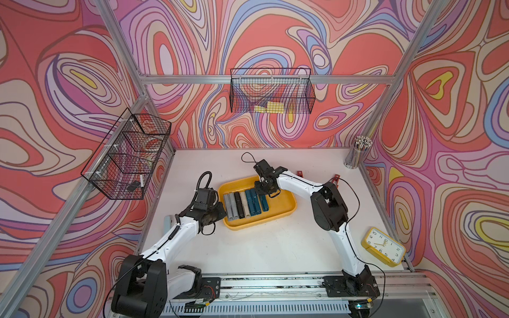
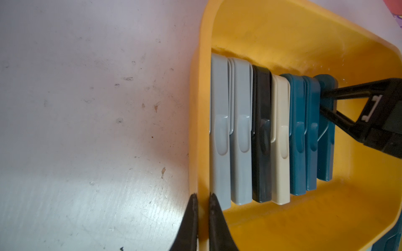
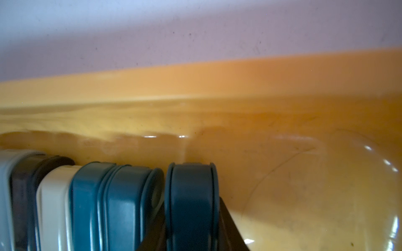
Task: Put the pruning pliers into the storage box
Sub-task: Place the pruning pliers in the storage box.
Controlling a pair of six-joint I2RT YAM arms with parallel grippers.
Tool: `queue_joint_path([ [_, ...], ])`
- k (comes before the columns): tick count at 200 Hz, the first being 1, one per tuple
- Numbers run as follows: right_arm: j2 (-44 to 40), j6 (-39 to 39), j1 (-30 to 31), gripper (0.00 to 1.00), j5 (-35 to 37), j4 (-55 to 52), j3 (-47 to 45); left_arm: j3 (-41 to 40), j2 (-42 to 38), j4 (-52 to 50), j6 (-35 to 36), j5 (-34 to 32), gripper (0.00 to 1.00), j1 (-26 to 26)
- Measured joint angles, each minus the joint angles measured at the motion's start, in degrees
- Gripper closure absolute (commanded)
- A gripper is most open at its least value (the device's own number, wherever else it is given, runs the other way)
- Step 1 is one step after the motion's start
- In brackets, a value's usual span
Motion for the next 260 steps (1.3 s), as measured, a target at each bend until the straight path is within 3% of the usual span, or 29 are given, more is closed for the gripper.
queue_joint_path([
  [76,0.1,0.0,0.0,0.6,-0.2,0.5,-0.1,0.0,0.0,0.0,0.0,0.0,1.0,0.0],
  [260,-3.2,-0.2,0.0,0.6,1.2,1.6,-2.0,0.0,0.0,0.0,0.0,0.0,1.0,0.0],
])
